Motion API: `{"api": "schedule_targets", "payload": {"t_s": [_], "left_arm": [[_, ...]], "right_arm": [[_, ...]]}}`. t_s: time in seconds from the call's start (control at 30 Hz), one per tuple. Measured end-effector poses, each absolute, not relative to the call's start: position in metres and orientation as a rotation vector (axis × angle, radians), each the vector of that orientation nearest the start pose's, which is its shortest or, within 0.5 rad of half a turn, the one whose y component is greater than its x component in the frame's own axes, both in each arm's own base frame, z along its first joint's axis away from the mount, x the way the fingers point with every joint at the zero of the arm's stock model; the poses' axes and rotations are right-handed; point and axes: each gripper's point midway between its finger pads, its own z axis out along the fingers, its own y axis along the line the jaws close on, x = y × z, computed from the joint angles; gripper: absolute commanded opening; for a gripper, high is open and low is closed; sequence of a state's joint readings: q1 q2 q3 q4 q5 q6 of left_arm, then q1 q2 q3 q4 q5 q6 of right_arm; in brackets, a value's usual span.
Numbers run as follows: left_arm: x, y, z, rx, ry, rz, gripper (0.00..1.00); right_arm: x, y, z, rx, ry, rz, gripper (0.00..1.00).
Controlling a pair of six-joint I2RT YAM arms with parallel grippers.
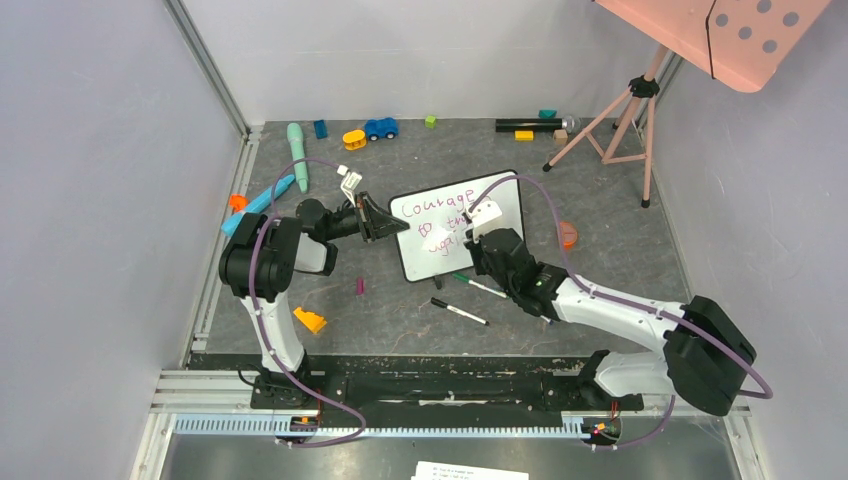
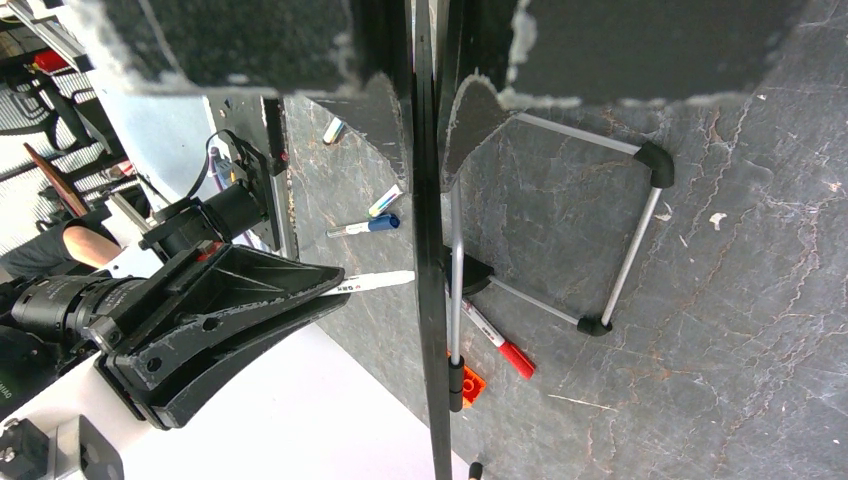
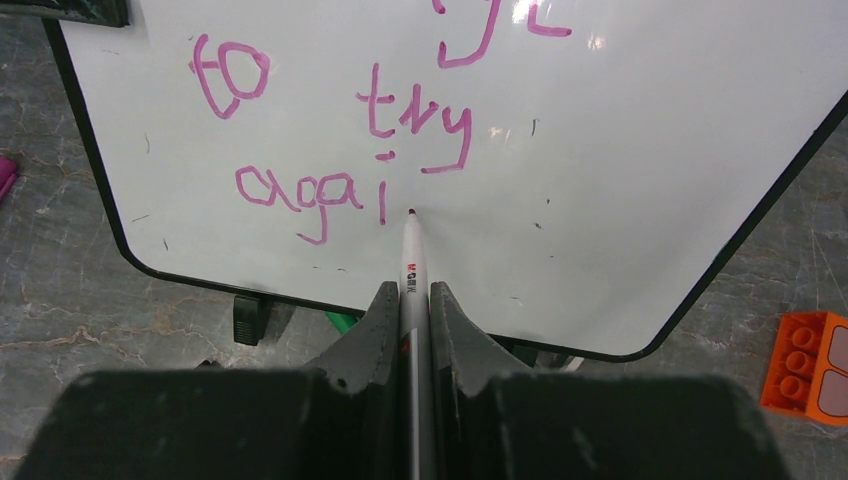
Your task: Write a sentence on the whiteboard
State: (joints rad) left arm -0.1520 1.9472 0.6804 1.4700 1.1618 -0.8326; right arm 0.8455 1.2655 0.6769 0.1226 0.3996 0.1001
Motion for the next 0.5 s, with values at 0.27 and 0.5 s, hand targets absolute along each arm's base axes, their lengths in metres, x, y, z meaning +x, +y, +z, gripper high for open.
{"api": "schedule_targets", "payload": {"t_s": [0.27, 0.5], "left_arm": [[0.3360, -0.2268, 0.1391, 0.567, 1.613, -1.543, 0.02], [0.3360, -0.2268, 0.1391, 0.567, 1.613, -1.543, 0.02]], "right_arm": [[0.2984, 0.2333, 0.1345, -0.494, 1.947, 0.184, 0.00], [0.3014, 0.2355, 0.1381, -0.491, 1.942, 0.186, 0.00]]}}
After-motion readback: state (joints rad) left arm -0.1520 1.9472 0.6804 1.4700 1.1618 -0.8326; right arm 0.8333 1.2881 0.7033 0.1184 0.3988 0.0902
